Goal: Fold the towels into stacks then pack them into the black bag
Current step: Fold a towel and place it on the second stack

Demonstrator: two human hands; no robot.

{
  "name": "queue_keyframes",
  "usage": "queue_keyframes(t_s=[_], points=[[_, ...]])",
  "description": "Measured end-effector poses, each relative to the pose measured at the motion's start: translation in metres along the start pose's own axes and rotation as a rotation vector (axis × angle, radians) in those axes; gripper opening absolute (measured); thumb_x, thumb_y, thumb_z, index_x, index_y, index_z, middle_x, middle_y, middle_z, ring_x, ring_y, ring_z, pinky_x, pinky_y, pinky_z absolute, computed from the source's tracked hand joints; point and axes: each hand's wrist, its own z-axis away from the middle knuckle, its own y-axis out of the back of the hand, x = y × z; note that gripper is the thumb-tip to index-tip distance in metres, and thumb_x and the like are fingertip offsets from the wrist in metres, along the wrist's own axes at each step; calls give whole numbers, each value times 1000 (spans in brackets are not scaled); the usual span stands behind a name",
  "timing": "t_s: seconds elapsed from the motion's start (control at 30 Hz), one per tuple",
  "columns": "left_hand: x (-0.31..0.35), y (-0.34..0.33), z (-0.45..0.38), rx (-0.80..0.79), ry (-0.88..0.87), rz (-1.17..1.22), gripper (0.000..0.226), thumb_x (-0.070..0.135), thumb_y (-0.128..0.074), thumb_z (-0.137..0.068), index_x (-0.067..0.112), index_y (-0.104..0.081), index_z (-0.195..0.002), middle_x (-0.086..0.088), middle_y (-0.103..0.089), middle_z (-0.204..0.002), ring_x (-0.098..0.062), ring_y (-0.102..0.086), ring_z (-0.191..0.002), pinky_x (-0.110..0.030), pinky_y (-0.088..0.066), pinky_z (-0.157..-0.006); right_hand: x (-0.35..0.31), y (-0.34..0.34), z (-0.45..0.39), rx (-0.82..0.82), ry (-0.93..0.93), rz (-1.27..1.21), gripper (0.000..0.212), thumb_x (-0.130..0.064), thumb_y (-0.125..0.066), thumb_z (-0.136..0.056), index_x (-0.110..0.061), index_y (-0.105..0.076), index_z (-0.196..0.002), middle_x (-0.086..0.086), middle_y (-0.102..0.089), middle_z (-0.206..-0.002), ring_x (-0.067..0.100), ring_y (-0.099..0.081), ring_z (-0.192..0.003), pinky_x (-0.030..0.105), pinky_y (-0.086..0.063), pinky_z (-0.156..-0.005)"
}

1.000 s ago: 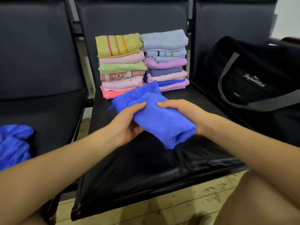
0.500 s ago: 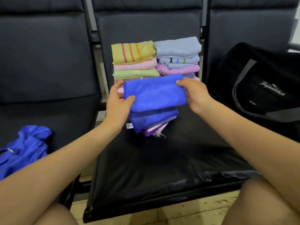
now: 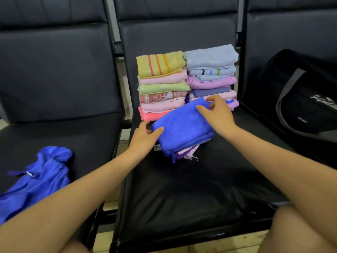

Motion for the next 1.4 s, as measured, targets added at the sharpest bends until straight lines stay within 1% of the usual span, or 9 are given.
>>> queue_keyframes(t_s=[0.3,0.5,0.7,0.87,0.97,1.07,1.17,1.3,1.4], points=[[-5,9,3,7,12,-39,64,46,-58,-88,23,-35,-143,-8,-51,-128,-22,-54,-113,-45,-47,-99,-14,4,12,81,140,216,52,-38,-68,-82,-15,-50,-125,9,-52,-124,27,-47,-118,45,-45,-93],[14,33,13,66,-5,72,54,41,-56,-92,21,-41,-140,-1,-52,-121,-13,-55,-99,-39,-49,-95,-33,11,25,165,230,118,43,-30,-64,-87,-11,-52,-124,8,-54,-119,23,-45,-116,32,-40,-89],[0,104,23,270,21,92,33,29,-52,-95,21,-54,-127,2,-58,-116,-16,-58,-104,-39,-48,-97,-92,-46,75,-251,282,-188,13,-14,-57,-88,-19,-61,-98,-7,-60,-83,5,-55,-78,21,-45,-73],[-61,182,55,389,5,-286,20,17,-56,-89,20,-65,-106,-1,-66,-98,-19,-59,-93,-29,-43,-81,-110,-118,114,-553,248,-175,9,-18,-57,-90,-21,-64,-86,-7,-65,-76,4,-56,-70,24,-47,-73],[-104,237,72,458,138,-538,31,26,-56,-86,18,-64,-115,-10,-65,-113,-30,-57,-109,-39,-44,-95,-130,-168,134,-700,152,-167,14,-21,-56,-89,-21,-64,-77,-10,-61,-69,8,-58,-70,30,-52,-74],[-137,272,87,480,438,-636,59,46,-58,-87,13,-49,-135,-20,-52,-132,-39,-42,-127,-46,-36,-106,-157,-213,149,-741,121,-64,28,-27,-56,-88,-4,-60,-73,12,-57,-69,26,-59,-73,41,-51,-79],[-158,273,103,360,556,-698,73,58,-62,-83,13,-45,-139,-22,-48,-137,-40,-42,-128,-42,-34,-105,-180,-239,158,-837,136,26,30,-37,-57,-90,-8,-62,-89,14,-63,-89,30,-64,-92,34,-46,-76],[-172,262,111,320,382,-690,21,42,-61,-88,22,-66,-85,-2,-66,-88,-29,-62,-97,-34,-47,-80,-193,-265,178,-1018,236,240,37,-46,-61,-88,-11,-63,-101,12,-64,-110,27,-60,-100,31,-42,-76],[-168,261,110,313,362,-619,25,29,-53,-94,12,-61,-77,-3,-60,-72,-28,-62,-82,-32,-41,-67,-189,-266,188,-1004,265,257,27,-36,-57,-88,-19,-50,-69,4,-56,-82,21,-50,-77,28,-37,-62]])
